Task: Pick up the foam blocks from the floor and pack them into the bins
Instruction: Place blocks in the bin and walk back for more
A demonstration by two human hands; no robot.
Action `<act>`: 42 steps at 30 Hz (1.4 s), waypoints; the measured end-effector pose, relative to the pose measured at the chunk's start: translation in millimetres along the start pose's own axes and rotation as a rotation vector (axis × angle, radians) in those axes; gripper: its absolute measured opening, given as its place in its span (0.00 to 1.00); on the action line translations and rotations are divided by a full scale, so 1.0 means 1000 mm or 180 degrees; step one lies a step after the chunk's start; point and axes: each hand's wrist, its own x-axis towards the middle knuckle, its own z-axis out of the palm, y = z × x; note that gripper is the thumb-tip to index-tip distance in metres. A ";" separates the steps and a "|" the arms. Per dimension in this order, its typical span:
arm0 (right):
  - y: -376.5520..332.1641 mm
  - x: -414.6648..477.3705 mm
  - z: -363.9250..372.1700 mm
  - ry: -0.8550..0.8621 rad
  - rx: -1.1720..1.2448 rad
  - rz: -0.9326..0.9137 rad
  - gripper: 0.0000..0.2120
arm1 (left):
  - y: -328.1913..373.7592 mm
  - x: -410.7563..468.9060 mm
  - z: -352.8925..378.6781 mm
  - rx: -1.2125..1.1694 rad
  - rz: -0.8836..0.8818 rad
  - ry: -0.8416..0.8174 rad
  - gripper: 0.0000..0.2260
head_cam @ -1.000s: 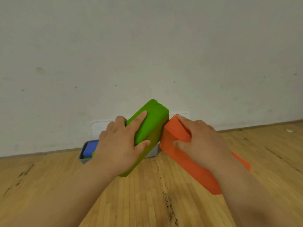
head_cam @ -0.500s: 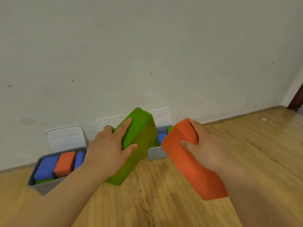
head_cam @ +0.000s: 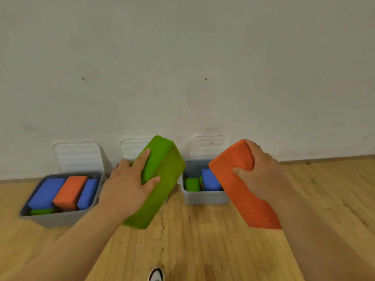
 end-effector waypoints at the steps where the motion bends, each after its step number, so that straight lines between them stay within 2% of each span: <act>1: 0.007 0.021 0.009 -0.0008 0.0052 0.0049 0.41 | 0.000 0.024 0.012 -0.0022 -0.0031 -0.0007 0.37; 9: 0.055 0.191 0.111 -0.0008 0.0407 0.0590 0.43 | 0.000 0.250 0.132 -0.0347 0.0130 -0.0502 0.37; 13: 0.067 0.263 0.153 -0.0215 0.0456 0.0907 0.43 | -0.008 0.349 0.171 -0.0346 0.0114 -0.0867 0.37; 18: 0.097 0.342 0.199 -0.0464 0.0513 0.1170 0.41 | -0.017 0.434 0.225 -0.0431 -0.0200 -0.1081 0.37; 26: 0.169 0.493 0.303 -0.1381 0.0668 0.1201 0.39 | -0.019 0.479 0.335 -0.0576 -0.1264 -0.1323 0.38; 34: 0.235 0.585 0.471 -0.2067 0.0821 0.1663 0.40 | -0.056 0.501 0.455 -0.0716 -0.2331 -0.1335 0.38; 40: 0.283 0.612 0.623 -0.2354 0.0828 0.1859 0.39 | -0.107 0.516 0.551 -0.0891 -0.2591 -0.1457 0.37; 42: 0.297 0.622 0.663 -0.2515 0.0699 0.1927 0.41 | -0.123 0.513 0.580 -0.0987 -0.2581 -0.1466 0.37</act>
